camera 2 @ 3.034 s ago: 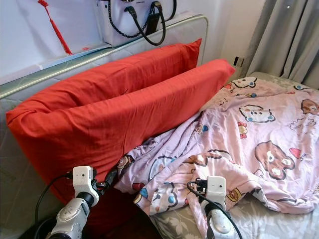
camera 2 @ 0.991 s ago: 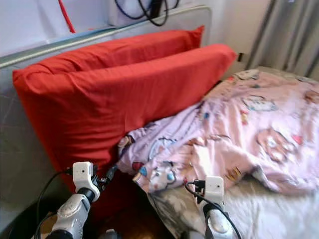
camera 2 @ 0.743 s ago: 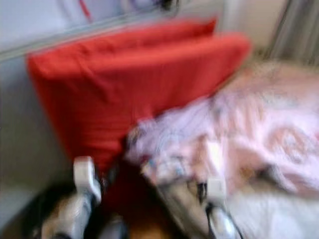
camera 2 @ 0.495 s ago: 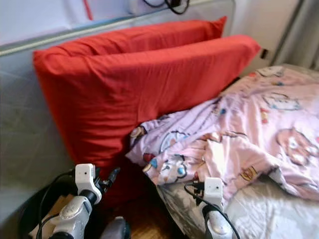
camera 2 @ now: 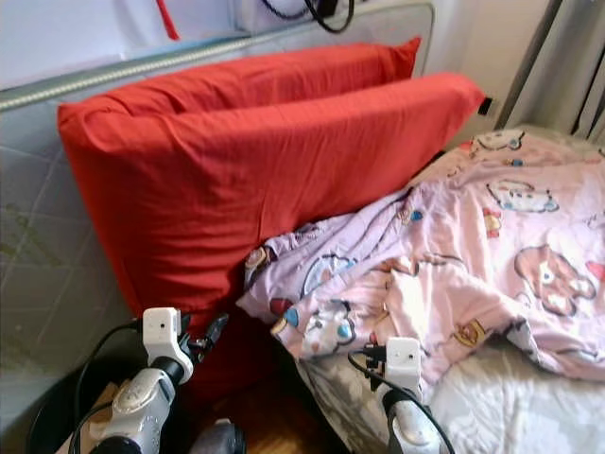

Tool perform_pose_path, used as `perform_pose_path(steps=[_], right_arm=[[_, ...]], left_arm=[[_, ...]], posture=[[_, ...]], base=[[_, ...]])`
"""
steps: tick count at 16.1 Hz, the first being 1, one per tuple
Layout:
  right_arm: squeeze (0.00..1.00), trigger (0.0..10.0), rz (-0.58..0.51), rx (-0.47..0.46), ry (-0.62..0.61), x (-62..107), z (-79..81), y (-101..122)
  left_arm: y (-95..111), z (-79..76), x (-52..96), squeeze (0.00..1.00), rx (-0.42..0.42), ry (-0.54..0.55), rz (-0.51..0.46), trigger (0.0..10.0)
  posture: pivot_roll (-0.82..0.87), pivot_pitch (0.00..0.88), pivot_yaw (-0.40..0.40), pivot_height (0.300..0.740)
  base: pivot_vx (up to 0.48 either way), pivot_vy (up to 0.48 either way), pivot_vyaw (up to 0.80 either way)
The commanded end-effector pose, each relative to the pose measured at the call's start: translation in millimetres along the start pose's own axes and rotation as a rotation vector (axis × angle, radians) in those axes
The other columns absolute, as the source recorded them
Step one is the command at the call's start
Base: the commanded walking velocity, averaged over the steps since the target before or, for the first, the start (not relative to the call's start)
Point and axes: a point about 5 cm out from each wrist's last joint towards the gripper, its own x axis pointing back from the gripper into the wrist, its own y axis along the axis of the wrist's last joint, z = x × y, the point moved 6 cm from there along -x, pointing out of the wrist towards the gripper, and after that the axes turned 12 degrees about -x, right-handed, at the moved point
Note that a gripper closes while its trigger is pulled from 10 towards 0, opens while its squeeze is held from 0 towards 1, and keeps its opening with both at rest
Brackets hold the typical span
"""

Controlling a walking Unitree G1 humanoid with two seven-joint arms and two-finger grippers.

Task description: Clean up the room

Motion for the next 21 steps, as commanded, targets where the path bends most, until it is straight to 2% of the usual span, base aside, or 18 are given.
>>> perform_pose_path(steps=[1, 3, 6, 9, 13, 14, 17, 21], right_arm=[[0.00, 10.0, 0.014, 0.008, 0.005, -1.3, 2.6, -1.3], [0.00, 10.0, 0.020, 0.010, -0.005, -1.2, 0.8, -2.1], [0.00, 10.0, 0.043, 0.014, -0.065, -0.2, -10.6, -5.5], [0.00, 10.0, 0.072, -0.027, -0.136, 0.7, -23.9, -8.7], [0.00, 10.0, 0.132, -0.093, -0.174, 0.0, -30.8, -15.1], [1.00, 10.0, 0.148, -0.090, -0.191, -0.1, -33.3, -16.4], [1.00, 10.0, 0.185, -0.130, -0.223, -1.1, -37.1, -18.8], [1.00, 10.0, 0.209, -0.120, -0.170, -2.2, -28.3, -22.2]], left_arm=[[-1.8, 2.6, 0.5, 0.00, 0.007, 0.002, 0.013, 10.0], [-2.0, 2.4, 0.6, 0.00, 0.007, 0.001, 0.013, 10.0], [-2.2, 2.4, 0.5, 0.00, 0.002, 0.002, 0.016, 10.0], [-3.0, 2.5, 0.6, 0.00, -0.008, 0.000, 0.022, 10.0], [-1.1, 1.2, -0.3, 0.00, -0.009, -0.008, 0.017, 10.0], [-0.1, 1.5, -0.5, 0.00, -0.010, -0.009, 0.014, 10.0], [3.6, 6.9, 0.8, 0.00, -0.018, -0.008, -0.001, 10.0], [2.7, 13.3, 7.8, 0.00, -0.041, -0.011, -0.006, 10.0]], posture=[[-0.01, 0.000, 0.027, 0.645], [-0.01, 0.000, 0.027, 0.645], [0.00, 0.000, 0.027, 0.645], [-0.01, 0.000, 0.030, 0.645], [0.01, 0.000, 0.035, 0.645], [0.02, 0.000, 0.036, 0.645], [0.04, 0.011, 0.045, 0.645], [0.06, 0.047, 0.066, 0.645]], base=[[0.330, 0.000, 0.00], [0.349, 0.000, 0.00], [0.356, 0.000, 0.00], [0.222, 0.000, 0.00], [0.000, 0.000, 0.00], [0.000, 0.000, 0.00], [0.000, 0.000, 0.00], [0.000, 0.000, 0.00]])
